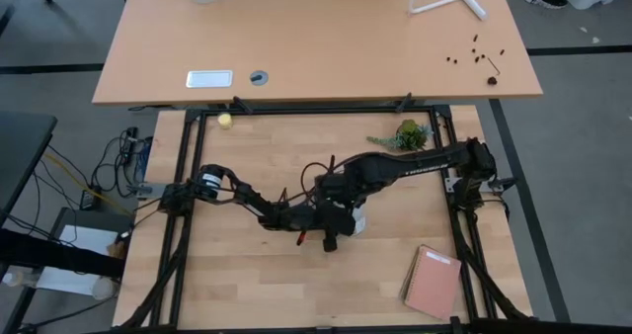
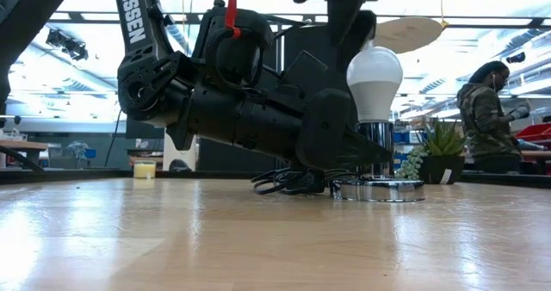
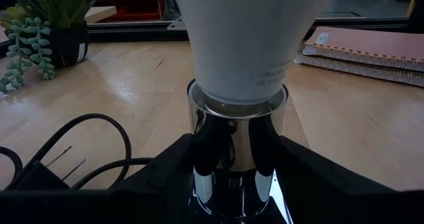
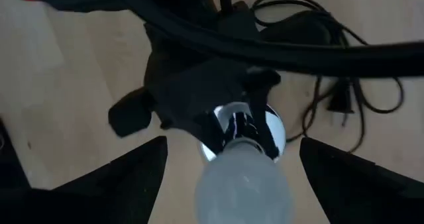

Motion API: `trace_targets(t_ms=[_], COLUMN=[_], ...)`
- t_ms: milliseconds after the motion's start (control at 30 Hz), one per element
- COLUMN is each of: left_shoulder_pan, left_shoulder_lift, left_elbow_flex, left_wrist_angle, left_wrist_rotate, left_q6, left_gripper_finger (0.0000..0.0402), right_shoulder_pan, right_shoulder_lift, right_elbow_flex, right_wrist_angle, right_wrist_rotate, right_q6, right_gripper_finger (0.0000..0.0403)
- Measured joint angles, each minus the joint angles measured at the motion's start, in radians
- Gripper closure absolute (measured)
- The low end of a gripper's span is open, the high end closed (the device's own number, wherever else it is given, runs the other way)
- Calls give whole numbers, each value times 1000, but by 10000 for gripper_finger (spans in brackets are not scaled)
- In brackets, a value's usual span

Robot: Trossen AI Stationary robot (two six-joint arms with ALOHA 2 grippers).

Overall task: Screw lightbulb
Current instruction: Insert the white lightbulb into the metallic lamp

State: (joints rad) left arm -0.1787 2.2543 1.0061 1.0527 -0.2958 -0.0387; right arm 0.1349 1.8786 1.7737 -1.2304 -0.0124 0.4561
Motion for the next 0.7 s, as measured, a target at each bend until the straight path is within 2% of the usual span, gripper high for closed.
trace_targets(t_ms=[200,300,500,700], left_shoulder_pan=[0,0,-5,-5], left_shoulder_lift=[0,0,0,0], left_elbow_flex=[0,0,0,0], left_wrist_angle=[-2,-2,-4,-4], left_wrist_rotate=[0,0,-2,-1], left_q6=[0,0,1,1], left_gripper_finger=[204,203,203,203], right_shoulder_pan=[57,97,175,201], right_shoulder_lift=[-2,-2,-19,-74], right_elbow_flex=[53,53,53,-35], right_wrist_angle=[-194,-221,-250,-230], right_wrist_rotate=[93,124,294,323], right_q6=[-149,-185,-168,-130], right_gripper_finger=[54,54,55,55])
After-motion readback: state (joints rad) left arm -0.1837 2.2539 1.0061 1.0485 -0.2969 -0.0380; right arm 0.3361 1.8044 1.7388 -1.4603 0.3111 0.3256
